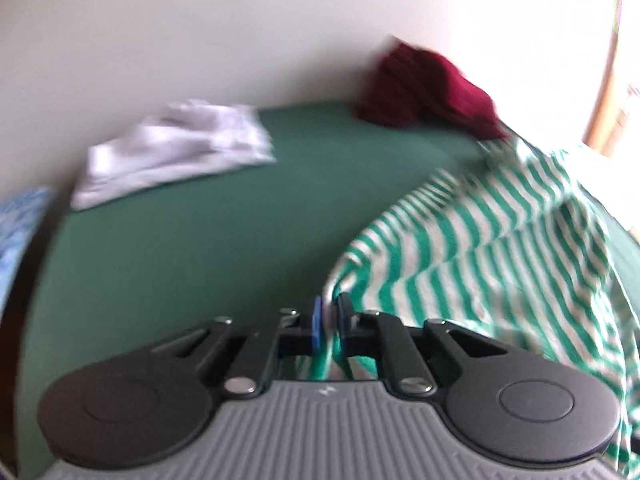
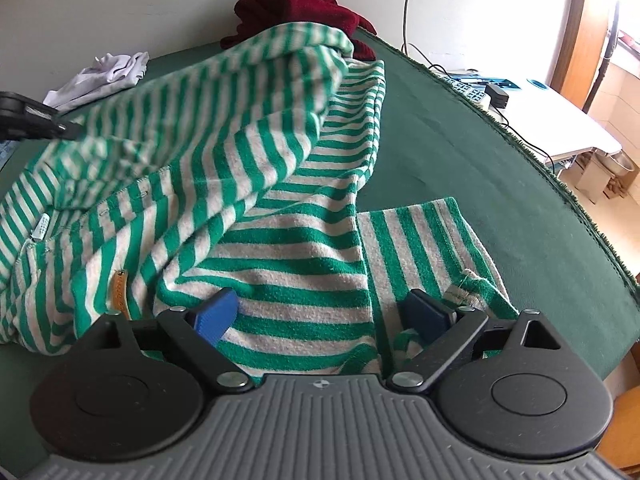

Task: Fold clothes

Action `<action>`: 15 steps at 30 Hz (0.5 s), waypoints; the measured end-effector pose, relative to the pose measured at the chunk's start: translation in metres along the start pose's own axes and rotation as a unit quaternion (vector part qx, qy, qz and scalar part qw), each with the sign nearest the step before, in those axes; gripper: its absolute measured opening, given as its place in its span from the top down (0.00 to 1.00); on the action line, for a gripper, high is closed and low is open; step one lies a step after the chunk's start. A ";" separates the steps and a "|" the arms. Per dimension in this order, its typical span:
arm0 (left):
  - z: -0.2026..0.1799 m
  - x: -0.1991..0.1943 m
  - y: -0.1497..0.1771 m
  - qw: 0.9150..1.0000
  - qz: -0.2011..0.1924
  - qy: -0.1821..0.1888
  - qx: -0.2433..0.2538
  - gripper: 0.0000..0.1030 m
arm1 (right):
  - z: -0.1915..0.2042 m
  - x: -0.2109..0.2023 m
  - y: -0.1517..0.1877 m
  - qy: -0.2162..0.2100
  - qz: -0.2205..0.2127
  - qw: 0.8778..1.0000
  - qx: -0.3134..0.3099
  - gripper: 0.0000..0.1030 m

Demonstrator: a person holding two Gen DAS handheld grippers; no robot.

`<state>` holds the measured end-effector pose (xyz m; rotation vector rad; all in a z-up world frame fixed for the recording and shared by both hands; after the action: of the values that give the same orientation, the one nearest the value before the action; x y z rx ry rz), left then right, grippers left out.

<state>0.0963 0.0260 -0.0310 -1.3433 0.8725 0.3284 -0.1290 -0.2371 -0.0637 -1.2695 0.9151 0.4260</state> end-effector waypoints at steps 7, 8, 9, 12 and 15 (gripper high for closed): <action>0.114 -0.075 -0.016 0.985 -0.048 -0.135 -0.099 0.89 | 0.000 0.002 -0.004 -0.003 0.007 1.000 0.005 0.08; 0.130 -0.089 -0.014 0.978 -0.056 -0.171 -0.108 0.97 | 0.000 0.003 -0.005 -0.009 0.008 1.000 0.006 0.09; 0.144 -0.100 -0.011 0.968 -0.062 -0.220 -0.103 0.99 | 0.001 0.003 -0.006 -0.016 0.007 1.000 0.007 0.10; 0.179 -0.125 0.002 0.945 -0.052 -0.309 -0.092 1.00 | -0.002 0.000 -0.013 -0.030 0.009 0.999 0.023 0.20; 0.188 -0.122 0.032 0.968 0.017 -0.207 -0.143 0.98 | -0.003 -0.008 -0.023 -0.092 0.014 0.994 0.060 0.26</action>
<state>0.0625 0.2415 0.0289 -1.4532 0.5079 0.7560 -0.1186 -0.2446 -0.0431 -1.0911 0.7909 0.4941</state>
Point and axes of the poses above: each gripper's, at about its wrist camera, not at the fingertips, and x roughly the way its jaws point, z to its left, y to its underside, the point moved 7 cm from there along x, roughly the way its jaws point, and after that the axes turned 3 degrees about z, right-handed, at the moved point
